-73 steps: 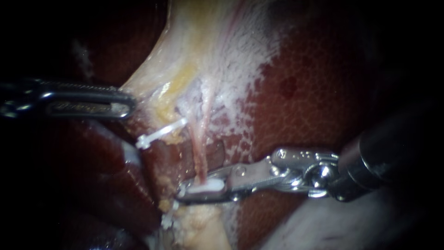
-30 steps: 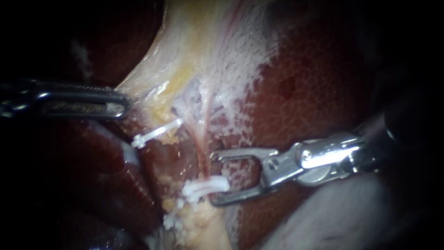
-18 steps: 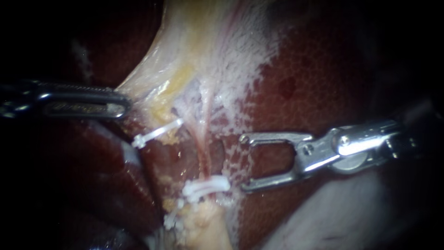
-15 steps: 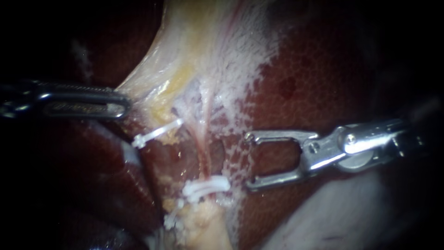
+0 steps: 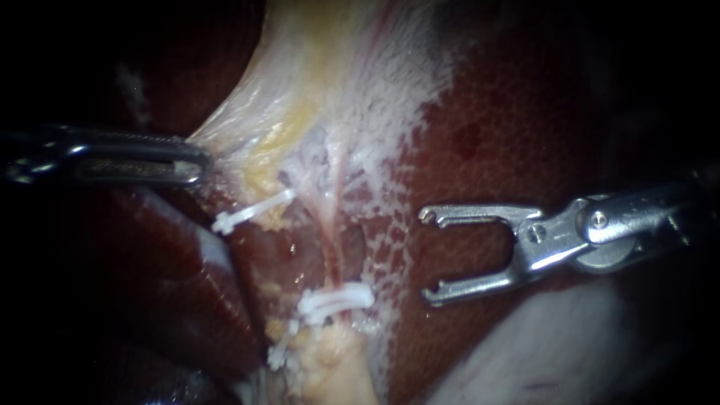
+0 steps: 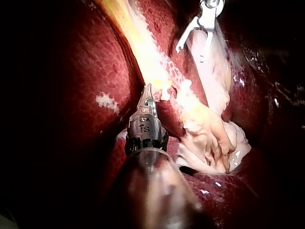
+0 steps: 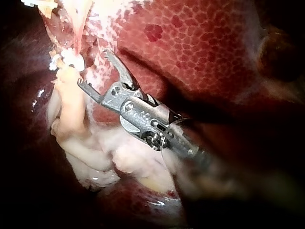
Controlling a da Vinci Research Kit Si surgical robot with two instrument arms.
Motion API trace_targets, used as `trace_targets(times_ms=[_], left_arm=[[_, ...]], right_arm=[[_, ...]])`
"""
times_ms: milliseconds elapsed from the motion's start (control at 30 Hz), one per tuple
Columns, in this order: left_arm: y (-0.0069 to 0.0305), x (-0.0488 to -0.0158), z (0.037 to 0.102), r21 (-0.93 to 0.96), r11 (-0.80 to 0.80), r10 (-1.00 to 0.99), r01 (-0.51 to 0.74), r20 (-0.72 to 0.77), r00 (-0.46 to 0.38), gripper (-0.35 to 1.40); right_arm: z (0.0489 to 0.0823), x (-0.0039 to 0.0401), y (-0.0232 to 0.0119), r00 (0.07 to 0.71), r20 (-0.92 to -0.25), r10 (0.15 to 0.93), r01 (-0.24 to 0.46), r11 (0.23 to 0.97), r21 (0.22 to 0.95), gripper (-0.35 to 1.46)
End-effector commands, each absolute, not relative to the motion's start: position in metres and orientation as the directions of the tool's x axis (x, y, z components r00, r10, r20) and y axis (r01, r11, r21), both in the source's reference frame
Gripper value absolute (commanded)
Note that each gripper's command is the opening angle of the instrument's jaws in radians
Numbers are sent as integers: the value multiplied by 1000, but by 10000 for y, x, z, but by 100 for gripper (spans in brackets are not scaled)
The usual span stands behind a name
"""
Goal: Going back second clip right tube
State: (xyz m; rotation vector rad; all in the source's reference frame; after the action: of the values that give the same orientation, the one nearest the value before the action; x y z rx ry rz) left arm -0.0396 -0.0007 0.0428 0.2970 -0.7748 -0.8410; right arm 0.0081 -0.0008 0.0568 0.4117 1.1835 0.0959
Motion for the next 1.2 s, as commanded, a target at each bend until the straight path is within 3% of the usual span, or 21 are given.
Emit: trace_targets(times_ms=[33,467,1200], left_arm=[[-10,-398,434,524,645,-762,556,490,423,-35],[-51,-438,480,547,654,-757,523,456,468,-33],[-52,-448,484,547,656,-754,520,454,474,-33]], right_arm=[[568,80,-8,383,-878,285,141,922,361,60],[568,77,-8,383,-879,285,142,922,361,60],[568,75,-9,383,-879,285,143,922,361,60]])
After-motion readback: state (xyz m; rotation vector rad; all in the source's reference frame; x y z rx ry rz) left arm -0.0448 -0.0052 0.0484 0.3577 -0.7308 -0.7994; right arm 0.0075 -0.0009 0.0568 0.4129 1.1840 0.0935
